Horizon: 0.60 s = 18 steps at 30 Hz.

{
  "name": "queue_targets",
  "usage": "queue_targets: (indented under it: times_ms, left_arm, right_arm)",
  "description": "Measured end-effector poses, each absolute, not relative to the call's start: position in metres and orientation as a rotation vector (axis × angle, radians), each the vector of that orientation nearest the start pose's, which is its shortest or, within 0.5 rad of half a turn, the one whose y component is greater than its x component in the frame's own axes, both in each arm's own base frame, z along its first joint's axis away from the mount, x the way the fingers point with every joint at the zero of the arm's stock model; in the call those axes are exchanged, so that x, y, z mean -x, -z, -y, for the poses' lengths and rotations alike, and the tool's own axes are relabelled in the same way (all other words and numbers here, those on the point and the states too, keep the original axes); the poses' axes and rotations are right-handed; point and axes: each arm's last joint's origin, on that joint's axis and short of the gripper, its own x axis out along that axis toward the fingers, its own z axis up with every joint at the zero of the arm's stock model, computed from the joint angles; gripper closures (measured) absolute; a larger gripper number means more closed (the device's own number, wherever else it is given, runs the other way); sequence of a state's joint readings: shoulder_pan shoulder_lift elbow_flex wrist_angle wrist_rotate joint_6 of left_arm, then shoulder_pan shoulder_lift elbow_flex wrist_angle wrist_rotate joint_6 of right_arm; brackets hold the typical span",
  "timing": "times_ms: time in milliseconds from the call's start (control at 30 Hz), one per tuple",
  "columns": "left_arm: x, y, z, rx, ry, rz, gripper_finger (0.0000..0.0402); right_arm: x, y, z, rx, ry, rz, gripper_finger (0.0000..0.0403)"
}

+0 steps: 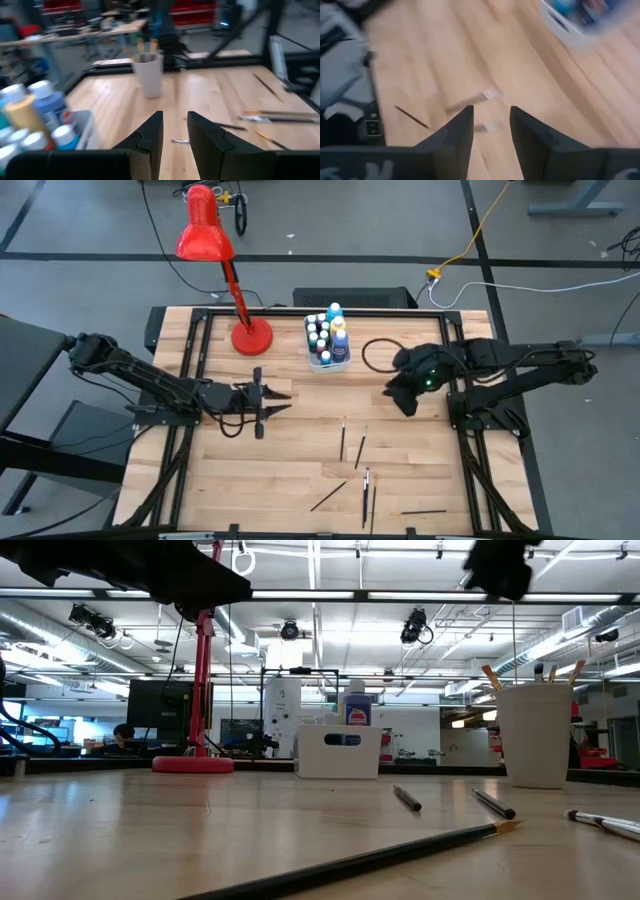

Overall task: Pick & Place Paint Supplies
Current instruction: Put the gold paint brush into the gray cup

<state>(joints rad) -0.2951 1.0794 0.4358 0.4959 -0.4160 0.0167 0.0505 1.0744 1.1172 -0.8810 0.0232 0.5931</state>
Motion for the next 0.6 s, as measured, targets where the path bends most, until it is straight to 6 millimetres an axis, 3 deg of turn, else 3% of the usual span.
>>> queue_targets:
  times_ms: [133,267,433,600]
  left_arm:
    - [-0.214,-0.226,0.050,0.003,-0.221,-0.102,0.0306]
    - [-0.215,-0.226,0.051,-0.056,-0.206,-0.110,0.0306]
    - [-0.215,-0.226,0.050,-0.117,-0.207,-0.118,0.0306]
    - [-0.214,-0.229,0.047,-0.127,-0.308,-0.100,0.0306]
  right_arm:
    - [-0.218,-0.339,-0.030,-0.351,0.047,-0.717,0.0283]
    - [-0.228,-0.330,-0.057,-0.218,-0.085,-0.750,0.0289]
    - [-0.245,-0.300,-0.100,-0.072,-0.145,-0.864,0.0296]
    - [-0.262,-0.259,-0.151,-0.036,-0.237,-0.952,0.0300]
